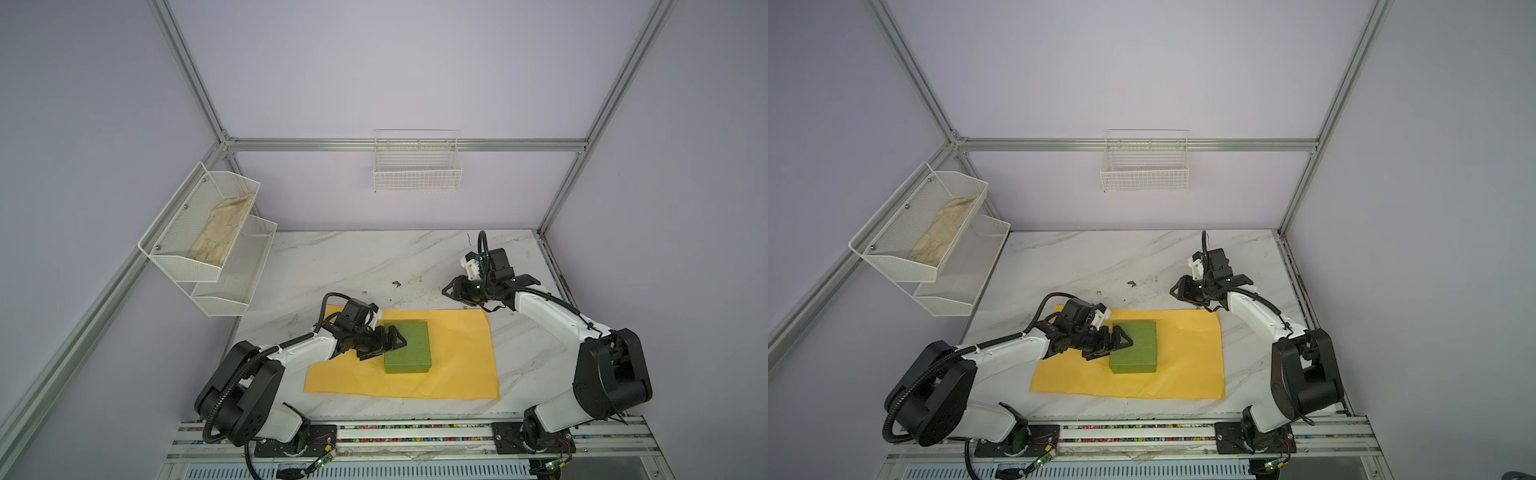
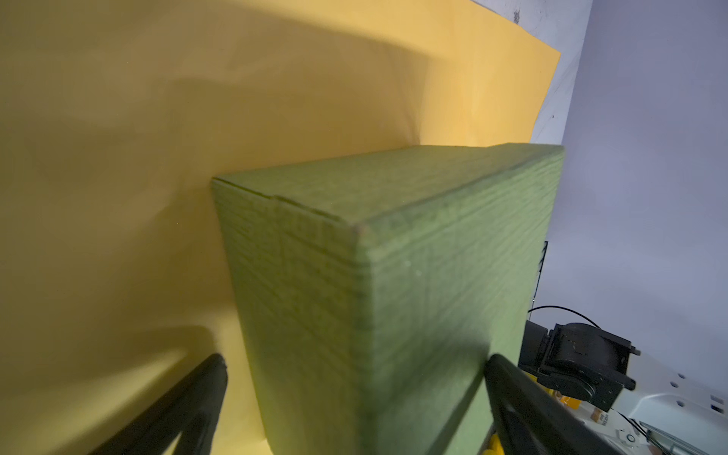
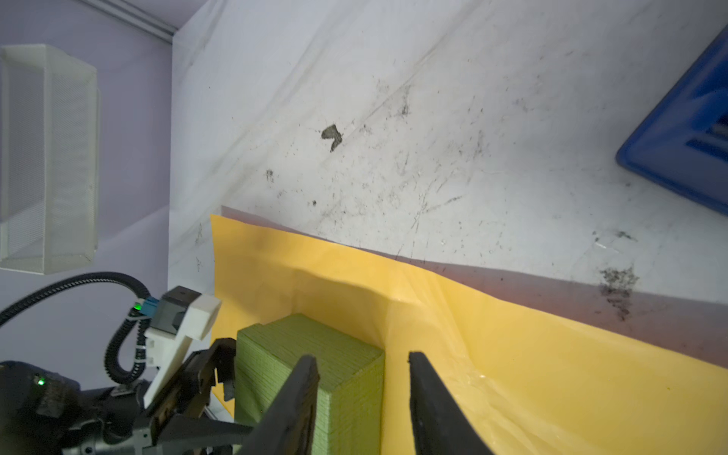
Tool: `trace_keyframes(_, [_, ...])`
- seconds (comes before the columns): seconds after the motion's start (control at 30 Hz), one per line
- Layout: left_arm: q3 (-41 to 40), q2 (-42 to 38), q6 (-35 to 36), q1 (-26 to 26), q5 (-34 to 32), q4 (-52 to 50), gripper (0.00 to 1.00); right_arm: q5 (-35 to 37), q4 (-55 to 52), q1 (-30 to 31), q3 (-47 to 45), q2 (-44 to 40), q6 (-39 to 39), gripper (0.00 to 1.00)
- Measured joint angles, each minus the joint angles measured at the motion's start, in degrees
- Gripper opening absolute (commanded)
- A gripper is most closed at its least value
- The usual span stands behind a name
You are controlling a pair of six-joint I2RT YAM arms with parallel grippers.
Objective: Wrap a gift box in wrapping paper
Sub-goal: Place the gift box on the wrapping paper, then adjust the gift box with the wrapping paper.
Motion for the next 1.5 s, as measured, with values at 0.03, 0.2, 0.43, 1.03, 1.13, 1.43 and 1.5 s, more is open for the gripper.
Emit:
trace_keyframes(0.03, [0.6, 0.0, 0.6, 0.0, -0.4, -1.2, 1.0, -0.8, 0.1, 0.5, -0.9, 0.0, 0.5, 0.51])
trace_keyframes(0.2, [1.3, -2.7, 1.6, 0.0, -2.2, -6.1, 1.0, -3.3, 1.8, 6.1, -5.6, 0.0, 2.8, 0.64])
trace_keyframes(0.43, [1.3, -4.7, 1.6, 0.0, -1.1, -7.5, 1.0, -5.2, 4.4, 10.7, -11.9, -0.3, 6.1, 0.7])
trace_keyframes(1.03, [5.0, -0.5, 1.0, 0.4, 3.0, -5.6, 0.96, -9.9, 16.2, 15.0, -18.3, -1.6, 16.6, 0.59])
trace_keyframes(1.13, [5.7, 1.7, 1.2, 0.5, 2.8, -5.7, 0.96, -9.7, 16.5, 15.0, -18.3, -1.3, 16.8, 0.57])
trace_keyframes(1.43, [6.2, 2.9, 2.4, 0.7, 2.5, -6.6, 0.96, -8.6, 17.0, 15.5, -17.7, -0.6, 17.1, 0.55])
trace_keyframes(1.5, [6.5, 3.2, 2.7, 0.7, 2.5, -7.0, 0.96, -8.4, 16.9, 15.5, -17.7, -0.6, 17.1, 0.55])
